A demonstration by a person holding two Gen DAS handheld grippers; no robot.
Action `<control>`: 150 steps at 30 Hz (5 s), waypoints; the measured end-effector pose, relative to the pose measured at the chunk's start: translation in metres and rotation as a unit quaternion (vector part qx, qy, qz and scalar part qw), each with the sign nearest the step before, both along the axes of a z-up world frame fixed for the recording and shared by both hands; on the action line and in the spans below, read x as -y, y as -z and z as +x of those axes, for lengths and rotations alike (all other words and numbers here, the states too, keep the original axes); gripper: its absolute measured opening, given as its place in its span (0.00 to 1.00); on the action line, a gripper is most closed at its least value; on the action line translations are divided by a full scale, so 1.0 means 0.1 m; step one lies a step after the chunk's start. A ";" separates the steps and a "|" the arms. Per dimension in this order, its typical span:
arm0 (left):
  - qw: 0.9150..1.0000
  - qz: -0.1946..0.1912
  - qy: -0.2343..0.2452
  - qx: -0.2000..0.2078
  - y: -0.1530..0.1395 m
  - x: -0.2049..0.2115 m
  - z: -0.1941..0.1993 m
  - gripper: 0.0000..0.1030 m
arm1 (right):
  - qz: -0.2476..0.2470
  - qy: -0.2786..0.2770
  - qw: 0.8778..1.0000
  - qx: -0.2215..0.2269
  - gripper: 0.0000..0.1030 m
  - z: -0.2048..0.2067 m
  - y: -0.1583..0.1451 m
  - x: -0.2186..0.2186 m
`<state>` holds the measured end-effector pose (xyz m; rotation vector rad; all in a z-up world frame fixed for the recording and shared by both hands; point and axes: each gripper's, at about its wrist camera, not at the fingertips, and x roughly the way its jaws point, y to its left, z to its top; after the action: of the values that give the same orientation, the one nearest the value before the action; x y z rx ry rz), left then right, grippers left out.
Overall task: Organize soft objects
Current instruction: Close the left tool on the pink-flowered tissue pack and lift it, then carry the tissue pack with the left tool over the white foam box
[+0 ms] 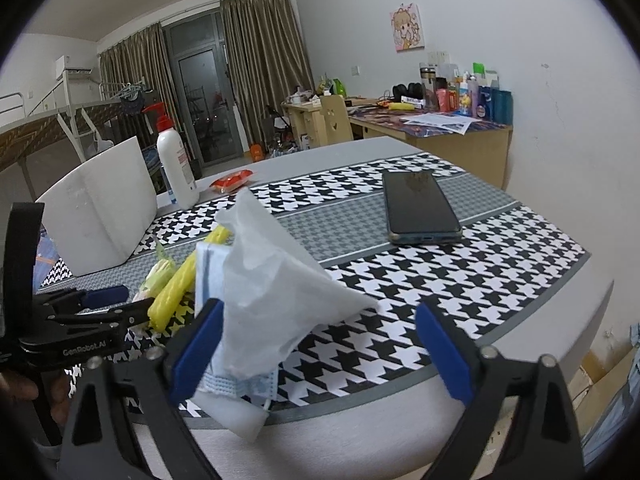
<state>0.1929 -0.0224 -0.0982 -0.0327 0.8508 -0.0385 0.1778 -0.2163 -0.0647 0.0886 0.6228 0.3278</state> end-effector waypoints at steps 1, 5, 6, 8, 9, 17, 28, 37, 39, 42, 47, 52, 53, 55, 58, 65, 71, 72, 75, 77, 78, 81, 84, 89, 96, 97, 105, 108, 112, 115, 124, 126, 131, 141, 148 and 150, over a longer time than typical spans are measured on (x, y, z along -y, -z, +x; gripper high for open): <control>1.000 -0.005 0.001 0.000 0.00 -0.01 0.00 0.57 | 0.004 -0.002 1.000 -0.005 0.87 0.02 0.01 0.01; 1.000 -0.022 0.004 -0.002 0.01 -0.03 0.01 0.49 | 0.006 -0.018 1.000 -0.011 0.77 0.02 0.04 -0.01; 1.000 -0.029 0.005 -0.003 0.00 -0.04 0.01 0.48 | 0.008 -0.020 1.000 -0.013 0.74 0.01 0.04 -0.01; 0.999 -0.034 0.004 -0.003 0.00 -0.05 0.00 0.45 | 0.016 -0.024 0.999 -0.019 0.66 0.02 0.04 0.01; 0.999 -0.037 0.003 -0.003 0.00 -0.06 0.00 0.43 | 0.020 -0.022 0.999 -0.020 0.65 0.02 0.04 0.02; 0.999 -0.039 0.003 -0.001 -0.01 -0.08 -0.01 0.34 | 0.030 -0.012 0.999 -0.015 0.50 0.01 -0.02 0.10; 1.000 -0.029 0.009 0.002 -0.01 -0.05 -0.02 0.29 | 0.001 0.024 1.000 -0.015 0.47 0.18 0.02 0.06; 0.999 -0.035 0.014 0.002 -0.01 -0.06 -0.02 0.28 | 0.006 0.021 1.000 -0.015 0.08 0.20 0.03 0.06; 0.999 -0.036 0.016 0.003 -0.02 -0.06 -0.02 0.26 | 0.008 0.023 1.000 -0.004 0.07 0.16 -0.03 0.07; 0.999 -0.038 0.019 0.003 -0.03 -0.05 -0.04 0.25 | 0.011 0.027 1.000 0.006 0.07 0.13 -0.10 0.09; 0.999 -0.042 0.019 0.011 -0.06 -0.06 -0.10 0.25 | 0.011 0.028 0.999 0.024 0.07 0.05 -0.20 0.07; 0.998 -0.046 0.023 0.024 -0.13 -0.07 -0.17 0.24 | 0.010 0.028 0.999 0.044 0.07 -0.02 -0.29 0.06; 0.998 -0.046 0.022 0.025 -0.14 -0.07 -0.18 0.24 | 0.010 0.026 0.999 0.046 0.07 -0.04 -0.30 0.05; 0.998 -0.049 0.021 0.027 -0.15 -0.08 -0.21 0.25 | 0.010 0.027 0.998 0.051 0.07 -0.06 -0.33 0.05; 0.998 -0.051 0.018 0.035 -0.19 -0.11 -0.26 0.24 | 0.011 0.028 0.998 0.060 0.07 -0.10 -0.37 0.04; 0.997 -0.052 0.018 0.050 -0.28 -0.14 -0.34 0.24 | 0.013 0.026 0.997 0.074 0.07 -0.17 -0.46 0.02; 0.996 -0.054 0.015 0.064 -0.35 -0.18 -0.44 0.25 | 0.019 0.013 0.996 0.083 0.07 -0.24 -0.53 -0.01; 0.996 -0.054 0.016 0.068 -0.37 -0.19 -0.47 0.24 | 0.020 0.010 0.996 0.084 0.07 -0.25 -0.54 -0.01; 0.996 -0.054 0.016 0.075 -0.40 -0.20 -0.49 0.25 | 0.023 0.004 0.996 0.089 0.07 -0.28 -0.57 -0.04; 0.995 -0.054 0.015 0.081 -0.43 -0.22 -0.53 0.25 | 0.024 -0.004 0.996 0.091 0.07 -0.31 -0.59 -0.08; 0.995 -0.054 0.014 0.085 -0.45 -0.23 -0.55 0.25 | 0.023 -0.006 0.995 0.092 0.07 -0.31 -0.60 -0.09; 0.994 -0.052 0.009 0.094 -0.49 -0.26 -0.61 0.25 | 0.022 -0.019 0.995 0.096 0.07 -0.34 -0.60 -0.16; 0.994 -0.050 0.005 0.102 -0.54 -0.30 -0.66 0.25 | 0.023 -0.029 0.994 0.099 0.07 -0.36 -0.61 -0.22; 0.992 -0.045 -0.002 0.116 -0.61 -0.36 -0.72 0.25 | 0.025 -0.040 0.993 0.107 0.07 -0.38 -0.68 -0.33; 0.991 -0.044 -0.010 0.128 -0.68 -0.44 -0.80 0.25 | 0.025 -0.047 0.991 0.122 0.07 -0.44 -0.78 -0.40; 0.991 -0.043 -0.010 0.130 -0.69 -0.44 -0.81 0.25 | 0.025 -0.048 0.991 0.123 0.07 -0.44 -0.79 -0.41; 0.989 -0.033 -0.014 0.144 -0.80 -0.49 -0.91 0.25 | 0.029 -0.062 0.990 0.126 0.07 -0.46 -0.84 -0.49; 0.988 -0.029 -0.015 0.150 -0.84 -0.49 -0.94 0.25 | 0.030 -0.068 0.989 0.126 0.07 -0.46 -0.87 -0.53; 0.987 -0.028 -0.021 0.156 -0.88 -0.54 -0.97 0.25 | 0.034 -0.078 0.989 0.124 0.07 -0.44 -0.89 -0.58; 0.987 -0.026 -0.025 0.159 -0.91 -0.58 -1.00 0.25 | 0.031 -0.083 0.988 0.126 0.07 -0.42 -0.91 -0.64; 0.985 -0.017 -0.037 0.168 -1.02 -0.70 -0.99 0.25 | 0.029 -0.100 0.987 0.121 0.07 -0.36 -0.93 -0.80; 0.985 -0.018 -0.041 0.168 -1.04 -0.75 -0.98 0.25 | 0.029 -0.103 0.987 0.123 0.07 -0.35 -0.94 -0.83; 0.984 -0.016 -0.052 0.170 -1.09 -0.82 -0.98 0.25 | 0.029 -0.114 0.985 0.125 0.07 -0.35 -0.98 -0.91; 0.981 0.003 -0.059 0.186 -1.24 -0.93 -1.02 0.25 | 0.035 -0.134 0.981 0.136 0.07 -0.35 -1.06 -1.08; 0.978 0.007 -0.062 0.198 -1.33 -0.99 -0.98 0.25 | 0.035 -0.142 0.979 0.139 0.07 -0.29 -1.12 -1.17; 0.977 0.009 -0.062 0.202 -1.34 -1.00 -0.97 0.25 | 0.036 -0.142 0.980 0.135 0.07 -0.26 -1.12 -1.19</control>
<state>0.0954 0.0775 0.0360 -0.0594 0.4415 0.0788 0.1520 -0.0973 0.0472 0.0219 0.3520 0.6284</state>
